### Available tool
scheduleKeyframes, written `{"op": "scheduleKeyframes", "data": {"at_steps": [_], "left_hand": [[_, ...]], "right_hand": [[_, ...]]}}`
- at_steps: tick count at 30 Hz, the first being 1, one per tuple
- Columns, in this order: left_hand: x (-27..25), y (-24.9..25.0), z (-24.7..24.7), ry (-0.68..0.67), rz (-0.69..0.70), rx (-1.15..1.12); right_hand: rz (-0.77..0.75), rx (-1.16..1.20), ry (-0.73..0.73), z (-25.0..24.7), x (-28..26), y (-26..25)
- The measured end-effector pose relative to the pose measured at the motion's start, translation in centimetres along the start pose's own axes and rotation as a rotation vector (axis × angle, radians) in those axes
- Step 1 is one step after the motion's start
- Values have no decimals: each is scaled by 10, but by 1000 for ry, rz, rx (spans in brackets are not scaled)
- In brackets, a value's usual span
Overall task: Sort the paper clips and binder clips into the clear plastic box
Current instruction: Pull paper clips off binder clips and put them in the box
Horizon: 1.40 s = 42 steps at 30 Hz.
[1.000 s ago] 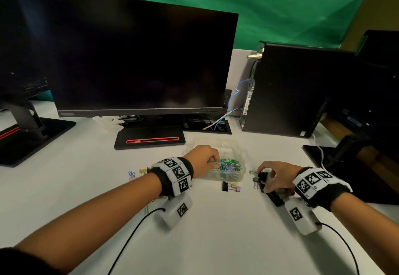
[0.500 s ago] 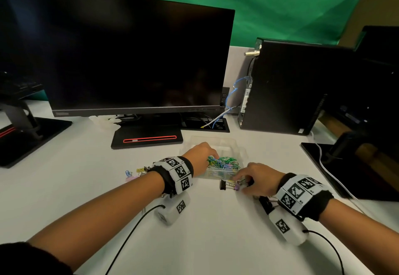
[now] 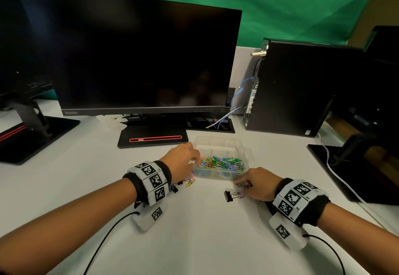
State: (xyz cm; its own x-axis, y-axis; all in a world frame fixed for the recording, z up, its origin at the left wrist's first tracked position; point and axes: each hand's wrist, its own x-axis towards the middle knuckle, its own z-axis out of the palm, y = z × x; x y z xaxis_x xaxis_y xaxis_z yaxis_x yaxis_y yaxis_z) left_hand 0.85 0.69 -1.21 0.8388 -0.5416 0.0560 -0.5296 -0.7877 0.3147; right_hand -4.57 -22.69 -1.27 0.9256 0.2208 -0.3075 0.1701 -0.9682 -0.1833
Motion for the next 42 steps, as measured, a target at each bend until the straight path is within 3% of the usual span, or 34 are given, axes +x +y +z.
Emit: {"op": "scheduleKeyframes", "data": {"at_steps": [4,11,28,33,36,42], "left_hand": [[-7,-10,2,-114,-69,68],[-10,-17,10,-279,-82,144],[-39,-19,-3,-397,161,115],[-40,-19,-1,-339,122,52],[-34,-17,-2,-315,86,48],[-23,-18,-1,-480,35,62]], "right_hand": [[-6,56,56,1,3,1],[-11,-67,97,4,7,-5],[-36,89,-86,-8,16,-8],[-72,52,-133,-7,15,-13],[-104,56,-57,-14,17,-15],[-83,148,204,-43,33,-9]]}}
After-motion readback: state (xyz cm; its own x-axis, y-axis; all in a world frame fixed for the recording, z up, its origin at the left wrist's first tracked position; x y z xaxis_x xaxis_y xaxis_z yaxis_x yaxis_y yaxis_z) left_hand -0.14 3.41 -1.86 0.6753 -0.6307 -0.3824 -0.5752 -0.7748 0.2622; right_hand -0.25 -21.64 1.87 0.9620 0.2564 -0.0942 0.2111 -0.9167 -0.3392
